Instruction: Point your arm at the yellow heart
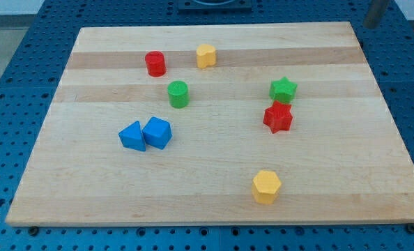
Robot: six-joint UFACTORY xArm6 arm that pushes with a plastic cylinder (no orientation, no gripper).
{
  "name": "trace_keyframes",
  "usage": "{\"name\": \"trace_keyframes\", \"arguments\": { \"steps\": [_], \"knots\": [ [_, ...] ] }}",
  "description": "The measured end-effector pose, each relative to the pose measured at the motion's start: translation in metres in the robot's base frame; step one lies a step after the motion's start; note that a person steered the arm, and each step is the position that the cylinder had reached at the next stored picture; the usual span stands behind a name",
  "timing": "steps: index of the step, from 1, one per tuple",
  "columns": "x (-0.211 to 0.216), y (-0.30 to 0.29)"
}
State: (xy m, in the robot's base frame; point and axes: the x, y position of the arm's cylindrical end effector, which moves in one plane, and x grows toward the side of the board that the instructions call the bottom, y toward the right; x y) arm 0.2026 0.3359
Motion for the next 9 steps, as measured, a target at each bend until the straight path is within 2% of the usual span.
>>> {"name": "trace_keyframes", "arguments": {
  "steps": [2,4,6,7,9],
  "knots": [
    [0.000,-0.021],
    [0.000,-0.141],
    [0.000,-0.187],
    [0.001,-0.240],
    [0.034,-0.318]
  ]
}}
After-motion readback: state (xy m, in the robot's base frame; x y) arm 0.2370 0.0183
